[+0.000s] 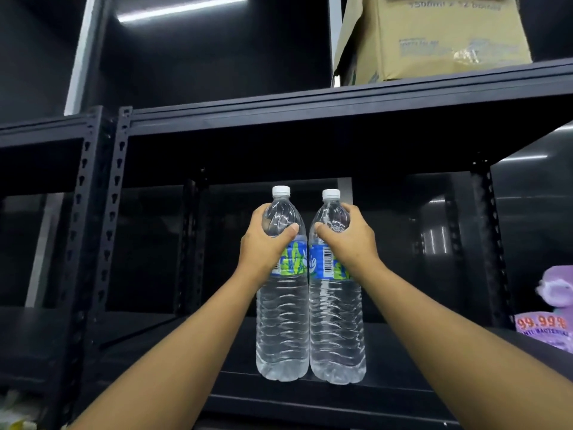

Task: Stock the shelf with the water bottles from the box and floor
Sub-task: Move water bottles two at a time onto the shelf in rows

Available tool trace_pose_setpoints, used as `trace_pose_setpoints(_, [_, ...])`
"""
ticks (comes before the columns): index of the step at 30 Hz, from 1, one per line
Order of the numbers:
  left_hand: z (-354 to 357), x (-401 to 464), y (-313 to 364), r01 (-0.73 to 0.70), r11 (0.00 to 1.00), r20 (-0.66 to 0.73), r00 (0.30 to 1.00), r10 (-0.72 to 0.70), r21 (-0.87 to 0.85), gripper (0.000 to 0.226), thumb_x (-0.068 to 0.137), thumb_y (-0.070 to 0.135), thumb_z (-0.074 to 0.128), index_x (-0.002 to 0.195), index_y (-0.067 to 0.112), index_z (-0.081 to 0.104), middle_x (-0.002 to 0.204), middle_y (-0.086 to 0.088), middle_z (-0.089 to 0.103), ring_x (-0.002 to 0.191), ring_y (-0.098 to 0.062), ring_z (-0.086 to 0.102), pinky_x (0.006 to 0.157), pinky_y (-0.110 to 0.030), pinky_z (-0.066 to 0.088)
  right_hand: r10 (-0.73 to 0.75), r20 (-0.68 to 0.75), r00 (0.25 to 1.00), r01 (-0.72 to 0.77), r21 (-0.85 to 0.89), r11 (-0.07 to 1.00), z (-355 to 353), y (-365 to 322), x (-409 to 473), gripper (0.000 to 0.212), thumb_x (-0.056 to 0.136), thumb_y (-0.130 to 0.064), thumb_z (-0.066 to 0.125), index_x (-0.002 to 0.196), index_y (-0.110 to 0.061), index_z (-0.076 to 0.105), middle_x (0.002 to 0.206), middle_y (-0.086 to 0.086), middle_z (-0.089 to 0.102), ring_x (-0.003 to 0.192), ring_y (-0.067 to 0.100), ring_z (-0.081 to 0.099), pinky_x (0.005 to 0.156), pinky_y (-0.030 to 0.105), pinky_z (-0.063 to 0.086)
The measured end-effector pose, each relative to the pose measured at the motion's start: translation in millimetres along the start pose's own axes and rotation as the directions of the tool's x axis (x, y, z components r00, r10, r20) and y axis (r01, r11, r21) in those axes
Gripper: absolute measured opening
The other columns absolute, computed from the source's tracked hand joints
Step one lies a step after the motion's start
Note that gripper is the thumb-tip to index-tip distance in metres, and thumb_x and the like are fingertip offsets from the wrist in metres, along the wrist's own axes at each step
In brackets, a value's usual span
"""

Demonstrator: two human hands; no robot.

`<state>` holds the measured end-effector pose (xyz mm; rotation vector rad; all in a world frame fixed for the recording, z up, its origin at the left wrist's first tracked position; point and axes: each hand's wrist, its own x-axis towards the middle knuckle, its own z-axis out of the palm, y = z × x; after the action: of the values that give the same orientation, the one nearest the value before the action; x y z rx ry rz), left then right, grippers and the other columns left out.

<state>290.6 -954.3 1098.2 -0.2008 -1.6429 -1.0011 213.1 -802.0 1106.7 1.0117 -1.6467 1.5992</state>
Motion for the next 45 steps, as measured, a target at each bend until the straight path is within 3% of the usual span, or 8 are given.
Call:
trace_pose_setpoints(9, [12, 7, -22, 0.0, 0.999, 0.054, 0.999, 0.003, -0.047, 0.063, 0.078, 0.045, 0.073, 0.133, 0.033, 0.044, 0.105, 0.009, 0.068, 0.096, -0.009, 0.068, 0.088, -0.041, 0.056, -0.032, 0.006, 0.999, 0.032, 0.082, 0.996, 7, 19, 6, 0.047, 0.083, -0.038, 0.073, 0.123, -0.03, 0.049, 0.093, -0.024, 0.056, 0.084, -0.012, 0.054, 0.066, 0.007, 0.039])
trace_pose_setpoints(15, [11, 2, -19, -0.007, 1.0, 0.053, 0.999, 0.008, -0.02, 0.064, 0.086, 0.035, 0.069, 0.14, 0.029, 0.036, 0.109, 0.016, 0.062, 0.096, 0.006, 0.062, 0.076, -0.011, 0.047, -0.076, 0.143, 0.987, 0.071, 0.044, 0.997, 4, 28, 2, 0.087, 0.072, -0.053, 0.078, 0.142, -0.03, 0.032, 0.133, -0.011, 0.05, 0.117, 0.006, 0.051, 0.096, 0.024, 0.044])
trace_pose_setpoints(20, [7, -13, -23, 0.007, 0.999, 0.09, 0.996, -0.011, 0.047, 0.083, 0.08, 0.048, 0.071, 0.146, 0.035, 0.022, 0.134, 0.009, 0.052, 0.116, -0.004, 0.055, 0.095, -0.024, 0.046, 0.023, 0.213, 0.977, -0.036, 0.055, 0.998, 4, 45, -29, 0.114, 0.064, -0.054, 0.083, 0.147, -0.046, 0.006, 0.146, -0.008, 0.042, 0.124, 0.01, 0.053, 0.105, 0.038, 0.045])
trace_pose_setpoints(25, [7, -51, -26, 0.087, 0.988, 0.121, 0.987, -0.102, 0.127, 0.101, 0.077, 0.054, 0.07, 0.148, 0.047, -0.003, 0.148, 0.006, 0.038, 0.119, -0.004, 0.052, 0.097, -0.029, 0.045, 0.061, 0.205, 0.977, -0.077, 0.074, 0.994, -1, 51, -58, 0.113, 0.076, -0.042, 0.079, 0.148, -0.047, -0.008, 0.141, -0.014, 0.044, 0.116, -0.003, 0.053, 0.092, 0.015, 0.042])
trace_pose_setpoints(28, [5, -70, -26, 0.105, 0.981, 0.127, 0.984, -0.126, 0.165, 0.103, 0.083, 0.046, 0.07, 0.149, 0.043, -0.01, 0.154, 0.008, 0.028, 0.125, 0.0, 0.04, 0.097, -0.026, 0.034, 0.082, 0.258, 0.963, -0.097, 0.047, 0.994, -3, 52, -75, 0.116, 0.071, -0.056, 0.076, 0.147, -0.049, -0.011, 0.15, -0.013, 0.036, 0.132, 0.006, 0.043, 0.11, 0.038, 0.038])
trace_pose_setpoints(31, [-1, -91, -31, 0.154, 0.968, 0.17, 0.967, -0.188, 0.196, 0.106, 0.083, 0.044, 0.07, 0.15, 0.042, -0.013, 0.158, 0.008, 0.019, 0.129, -0.002, 0.031, 0.102, -0.029, 0.03, 0.102, 0.305, 0.947, -0.116, 0.027, 0.993, -9, 58, -92, 0.112, 0.072, -0.055, 0.076, 0.149, -0.043, -0.005, 0.152, -0.014, 0.032, 0.137, 0.008, 0.036, 0.113, 0.042, 0.034])
trace_pose_setpoints(37, [-15, -124, -42, 0.255, 0.945, 0.23, 0.926, -0.3, 0.206, 0.101, 0.081, 0.043, 0.073, 0.15, 0.043, -0.001, 0.147, 0.016, 0.041, 0.129, -0.008, 0.047, 0.109, -0.038, 0.038, 0.142, 0.399, 0.906, -0.149, -0.015, 0.989, -25, 70, -106, 0.092, 0.077, -0.038, 0.079, 0.144, -0.041, 0.017, 0.125, -0.031, 0.05, 0.115, -0.006, 0.052, 0.089, 0.012, 0.04])
trace_pose_setpoints(45, [-21, -128, -42, 0.247, 0.941, 0.226, 0.927, -0.299, 0.231, 0.097, 0.081, 0.033, 0.076, 0.15, 0.041, 0.008, 0.135, 0.019, 0.047, 0.116, -0.004, 0.052, 0.094, -0.025, 0.039, 0.179, 0.401, 0.898, -0.175, -0.047, 0.983, -31, 71, -110, 0.095, 0.081, -0.033, 0.077, 0.15, -0.041, 0.011, 0.116, -0.03, 0.05, 0.113, 0.001, 0.051, 0.094, 0.019, 0.037])
